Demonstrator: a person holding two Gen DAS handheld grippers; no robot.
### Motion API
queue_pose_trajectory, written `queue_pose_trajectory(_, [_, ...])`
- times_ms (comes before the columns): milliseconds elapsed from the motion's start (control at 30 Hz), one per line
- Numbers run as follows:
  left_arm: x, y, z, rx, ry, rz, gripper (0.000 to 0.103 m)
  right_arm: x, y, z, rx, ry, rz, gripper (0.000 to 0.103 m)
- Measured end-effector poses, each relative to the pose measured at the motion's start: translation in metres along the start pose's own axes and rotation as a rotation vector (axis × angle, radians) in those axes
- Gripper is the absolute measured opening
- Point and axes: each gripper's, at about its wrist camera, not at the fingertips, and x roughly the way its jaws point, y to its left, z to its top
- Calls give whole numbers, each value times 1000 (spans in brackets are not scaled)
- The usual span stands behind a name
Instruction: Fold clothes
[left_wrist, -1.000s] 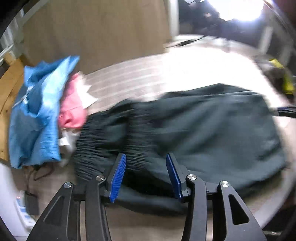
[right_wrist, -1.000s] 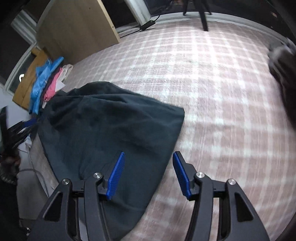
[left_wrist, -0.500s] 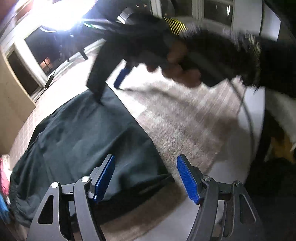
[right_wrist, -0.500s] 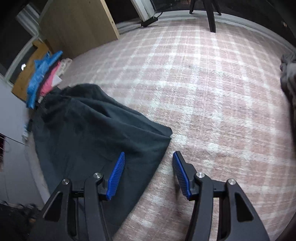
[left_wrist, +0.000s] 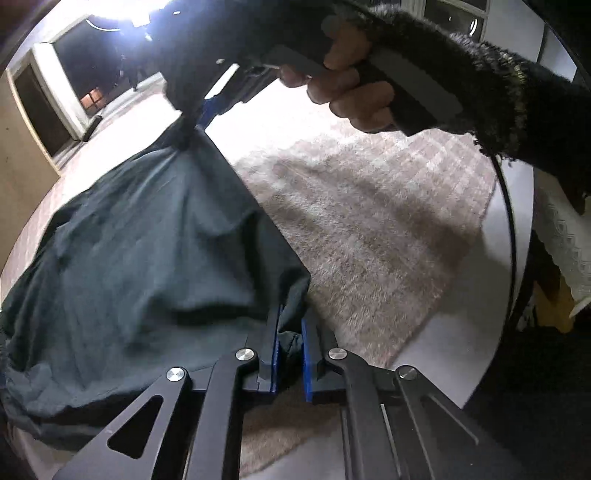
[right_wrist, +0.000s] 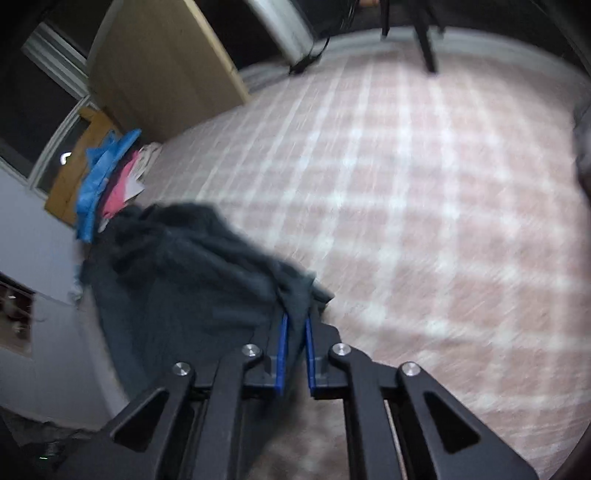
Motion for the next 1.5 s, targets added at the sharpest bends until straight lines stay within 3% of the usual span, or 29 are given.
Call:
queue_pose_trajectory(33, [-2, 1, -3, -1, 11, -7, 9, 1, -3, 3, 9, 7, -9, 5])
queue_pose_trajectory(133, [-11, 2, -7, -25, 10, 15, 16, -2, -9, 4, 39, 23, 70, 9])
queue_pose_trajectory(167, [-15, 2, -7, -37, 8, 18, 21, -5, -12, 3, 48, 24, 83, 21])
queue_pose_trajectory(200, [-23, -1, -6, -40, -6, 53, 32, -12, -16, 4, 71, 23, 101, 43])
queue_pose_trajectory(267, [-36, -8, -4, -22, -60, 104, 53, -22, -26, 2, 135, 13, 92, 65])
queue_pose_trajectory(300, [-37, -11, 0, -9, -83, 126, 67, -27, -32, -1, 170, 3, 110, 65])
queue_pose_trajectory(333, [-36, -16, 2, 20, -97, 148, 71, -26, -34, -2, 182, 8, 130, 65])
queue_pose_trajectory(433, [-7, -15, 6, 55, -23, 162, 66, -18, -30, -6, 171, 25, 134, 65])
queue_pose_trajectory(500, [12, -9, 2, 48, 30, 152, 45, -11, -24, -8, 149, 38, 118, 64])
queue_pose_trajectory(533, [11, -5, 1, 27, 20, 107, 30, -7, -21, -9, 137, 45, 110, 61])
queue_pose_trajectory(600, [5, 5, 2, -15, 27, 59, 7, -13, -11, -3, 163, 28, 150, 5])
queue_pose_trajectory(700, [-14, 19, 4, -81, -8, 5, 6, -22, 4, 6, 202, 2, 210, 5])
queue_pose_trajectory(867, [-72, 53, -1, -194, -167, -50, 6, -36, 29, 21, 267, -41, 311, 5])
queue_pose_trajectory(933, [-95, 77, -4, -234, -226, -104, 6, -42, 39, 27, 294, -59, 352, 5])
queue_pose_trajectory(1067, [-136, 151, -27, -355, -327, -185, 6, -41, 111, 57, 234, -114, 346, 5])
queue_pose_trajectory(1167, [-158, 210, -60, -437, -378, -156, 6, -20, 172, 82, 175, -129, 320, 5])
queue_pose_trajectory(1400, [-152, 351, -164, -665, -353, -63, 6, 123, 315, 115, 53, -27, 259, 5])
queue_pose_trajectory(1500, [-140, 404, -204, -746, -322, -29, 6, 192, 353, 114, 14, 36, 203, 5])
